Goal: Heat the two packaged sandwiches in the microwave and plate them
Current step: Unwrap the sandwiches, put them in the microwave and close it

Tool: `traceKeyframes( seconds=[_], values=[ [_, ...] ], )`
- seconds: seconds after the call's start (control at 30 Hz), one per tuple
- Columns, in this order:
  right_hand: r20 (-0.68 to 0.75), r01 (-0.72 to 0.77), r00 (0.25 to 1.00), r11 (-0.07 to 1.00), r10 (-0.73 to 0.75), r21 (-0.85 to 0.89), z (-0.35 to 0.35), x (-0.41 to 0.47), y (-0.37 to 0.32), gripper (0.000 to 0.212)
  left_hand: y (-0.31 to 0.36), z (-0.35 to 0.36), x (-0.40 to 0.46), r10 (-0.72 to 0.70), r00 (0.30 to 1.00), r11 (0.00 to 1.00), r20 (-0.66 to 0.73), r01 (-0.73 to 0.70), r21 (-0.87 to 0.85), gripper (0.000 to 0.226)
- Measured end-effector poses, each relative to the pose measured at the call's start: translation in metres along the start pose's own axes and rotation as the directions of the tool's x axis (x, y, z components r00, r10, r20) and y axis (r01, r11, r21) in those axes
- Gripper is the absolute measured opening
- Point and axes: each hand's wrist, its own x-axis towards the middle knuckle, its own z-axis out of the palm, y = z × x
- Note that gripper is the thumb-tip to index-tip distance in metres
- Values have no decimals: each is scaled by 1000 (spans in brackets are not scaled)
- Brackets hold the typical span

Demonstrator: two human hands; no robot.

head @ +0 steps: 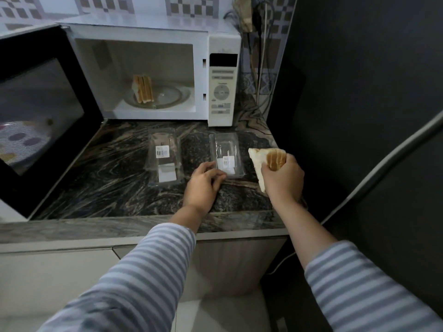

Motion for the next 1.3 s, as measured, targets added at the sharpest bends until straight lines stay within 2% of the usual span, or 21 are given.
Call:
traceKeyframes(
  seconds=[0.2, 0.4, 0.5, 0.57, 0.73, 0.87, 0.97, 1.13, 1.3],
  values=[
    [8, 70, 998, 997, -70, 16, -7, 10, -38, 35, 27, -16, 7, -11, 999, 990, 38, 5, 139, 38],
    [46, 116, 992, 993, -116, 15, 1, 12, -91, 37, 42, -55, 20, 111, 990, 983, -89, -96, 156, 35],
    [61, 120, 991, 993, -120, 1, 17, 12, -121, 36, 29, -96, 32, 207, 968, 963, -145, -175, 207, 31],
    [88, 104, 991, 994, -101, -23, 31, 13, -138, 38, 14, -121, 40, 227, 958, 951, -173, -180, 250, 30],
    [130, 83, 988, 996, -81, -12, 80, 11, -169, 38, -52, -162, 60, 107, 963, 971, -248, -47, 234, 25],
    [190, 86, 978, 996, -87, 13, 125, 19, -185, 38, -101, -168, 67, -114, 989, 919, -94, 141, 368, 39],
    [226, 115, 968, 993, -112, -2, 162, 36, -199, 41, -131, -166, 82, -224, 973, 874, 48, 179, 451, 51],
    [269, 160, 952, 986, -144, -38, 218, 75, -219, 41, -169, -159, 113, -229, 961, 802, 155, 96, 590, 55],
    [252, 194, 952, 979, -174, -60, 263, 116, -239, 43, -197, -151, 131, -187, 973, 802, 137, 71, 594, 71]
  ],
)
